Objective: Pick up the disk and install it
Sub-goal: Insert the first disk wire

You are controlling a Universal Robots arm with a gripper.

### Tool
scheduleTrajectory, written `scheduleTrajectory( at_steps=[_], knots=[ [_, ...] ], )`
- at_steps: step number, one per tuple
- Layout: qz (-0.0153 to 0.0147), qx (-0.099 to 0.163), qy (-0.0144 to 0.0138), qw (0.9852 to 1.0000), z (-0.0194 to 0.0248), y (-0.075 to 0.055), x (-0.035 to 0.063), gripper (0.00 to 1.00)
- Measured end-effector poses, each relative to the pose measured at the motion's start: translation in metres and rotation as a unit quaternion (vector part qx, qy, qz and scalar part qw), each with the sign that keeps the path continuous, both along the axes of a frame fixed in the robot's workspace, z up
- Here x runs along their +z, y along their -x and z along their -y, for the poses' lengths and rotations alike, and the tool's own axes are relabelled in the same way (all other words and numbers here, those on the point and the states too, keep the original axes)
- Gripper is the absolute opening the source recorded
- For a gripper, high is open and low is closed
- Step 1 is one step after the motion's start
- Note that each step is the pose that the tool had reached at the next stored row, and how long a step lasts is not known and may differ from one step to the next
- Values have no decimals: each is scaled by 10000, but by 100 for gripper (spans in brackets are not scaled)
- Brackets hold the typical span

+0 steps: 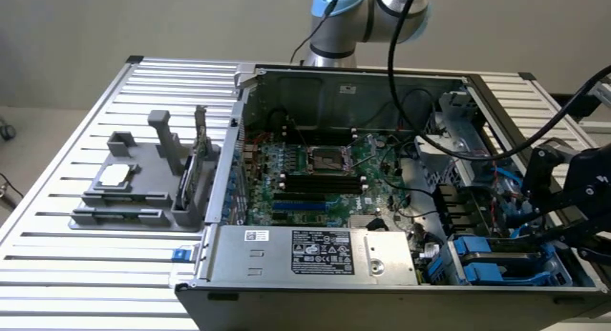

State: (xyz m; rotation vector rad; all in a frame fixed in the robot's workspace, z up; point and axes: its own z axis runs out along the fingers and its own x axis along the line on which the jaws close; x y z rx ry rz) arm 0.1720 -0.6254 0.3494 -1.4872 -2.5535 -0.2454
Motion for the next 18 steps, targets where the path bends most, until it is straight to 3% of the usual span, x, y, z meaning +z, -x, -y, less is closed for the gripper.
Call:
scheduleTrajectory(
  at_steps=[7,18],
  knots=[
    [0,0,51,10000,13,-66,-5,31],
    [0,-113,53,9999,28,-87,-67,31]
  ],
)
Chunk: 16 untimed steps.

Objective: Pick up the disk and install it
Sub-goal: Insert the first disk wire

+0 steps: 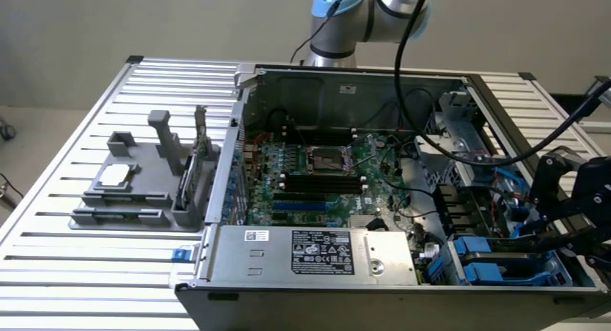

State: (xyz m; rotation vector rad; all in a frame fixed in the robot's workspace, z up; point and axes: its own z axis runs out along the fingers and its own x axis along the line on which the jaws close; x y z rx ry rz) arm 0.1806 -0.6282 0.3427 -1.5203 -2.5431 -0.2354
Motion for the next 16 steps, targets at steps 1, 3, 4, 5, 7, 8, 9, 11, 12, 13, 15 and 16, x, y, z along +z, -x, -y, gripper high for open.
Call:
scheduleTrajectory(
  at_steps=[1,3,4,5,7,8,9,11,12,13,15,16],
  knots=[
    [0,-62,-1,10000,0,-1,-4,31],
    [0,-184,0,9998,0,-2,-9,31],
    [0,-241,0,9997,0,-2,-11,31],
    [0,-285,0,9996,-1,-3,-13,31],
    [0,-345,0,9994,-1,-3,-15,31],
    [0,-373,0,9993,-2,-2,-17,31],
    [0,-394,-2,9992,-3,-2,-20,31],
    [0,-417,-1,9991,-5,-3,-25,31],
    [0,-425,-1,9991,-7,-2,-27,31],
    [0,-430,0,9991,-9,-2,-30,31],
    [0,-437,0,9990,-18,-2,-37,31],
    [0,-440,-1,9990,-22,-2,-41,31]
  ],
)
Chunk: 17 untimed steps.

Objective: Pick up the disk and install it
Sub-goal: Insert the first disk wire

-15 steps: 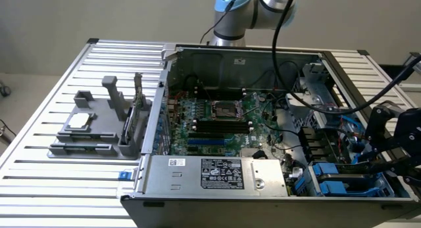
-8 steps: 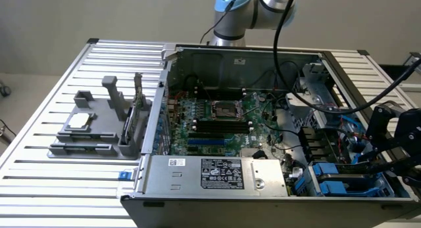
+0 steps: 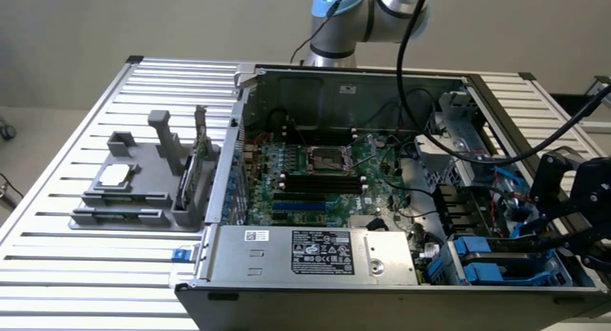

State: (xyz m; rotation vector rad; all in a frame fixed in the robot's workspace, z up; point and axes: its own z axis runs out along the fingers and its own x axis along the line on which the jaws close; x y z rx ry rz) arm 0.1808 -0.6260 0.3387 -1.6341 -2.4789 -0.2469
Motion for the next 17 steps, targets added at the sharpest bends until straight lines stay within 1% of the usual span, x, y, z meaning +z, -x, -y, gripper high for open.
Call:
scheduleTrajectory(
  at_steps=[7,14,16,17],
  knots=[
    [0,-22,1,10000,-10,-20,-4,31],
    [0,-37,0,10000,-11,-41,-9,31],
    [0,-41,0,10000,-11,-47,-9,29],
    [0,-43,0,10000,-11,-48,-9,21]
  ],
)
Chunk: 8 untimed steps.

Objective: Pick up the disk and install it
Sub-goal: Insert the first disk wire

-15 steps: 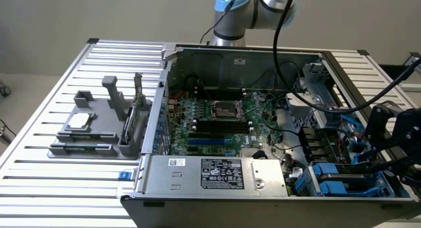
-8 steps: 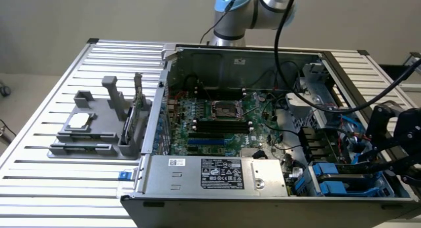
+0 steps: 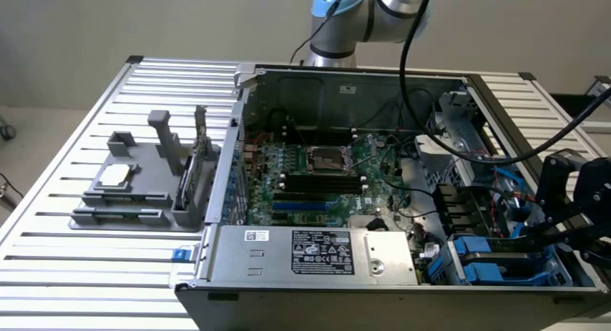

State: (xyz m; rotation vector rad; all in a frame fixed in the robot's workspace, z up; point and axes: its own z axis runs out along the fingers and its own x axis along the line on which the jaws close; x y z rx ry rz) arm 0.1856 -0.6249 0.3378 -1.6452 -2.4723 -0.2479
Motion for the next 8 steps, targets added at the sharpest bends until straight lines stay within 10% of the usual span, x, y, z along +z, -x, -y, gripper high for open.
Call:
scheduleTrajectory(
  at_steps=[8],
  knots=[
    [0,-14,0,10000,0,-5,-1,19]
  ],
)
